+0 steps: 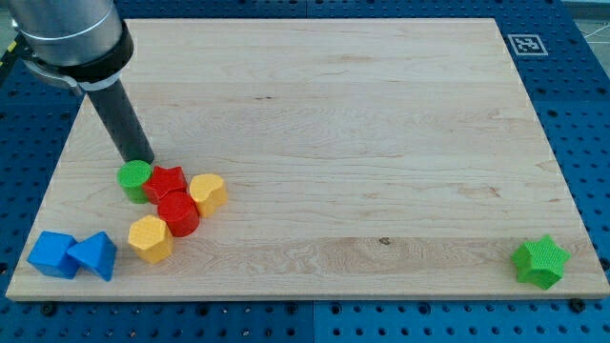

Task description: Move the green circle along with yellow hexagon slightly right

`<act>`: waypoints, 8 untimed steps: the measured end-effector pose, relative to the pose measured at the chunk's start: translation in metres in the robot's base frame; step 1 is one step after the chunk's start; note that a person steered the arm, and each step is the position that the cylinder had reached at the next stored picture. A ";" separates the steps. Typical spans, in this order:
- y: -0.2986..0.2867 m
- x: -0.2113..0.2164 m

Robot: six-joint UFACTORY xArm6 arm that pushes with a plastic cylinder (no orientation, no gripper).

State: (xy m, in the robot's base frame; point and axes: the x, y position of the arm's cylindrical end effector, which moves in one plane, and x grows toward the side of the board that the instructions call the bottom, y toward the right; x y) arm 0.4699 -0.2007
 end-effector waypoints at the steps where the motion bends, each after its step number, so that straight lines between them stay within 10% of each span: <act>1: 0.000 0.028; 8: -0.036 0.073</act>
State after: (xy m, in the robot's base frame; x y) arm 0.5431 -0.2364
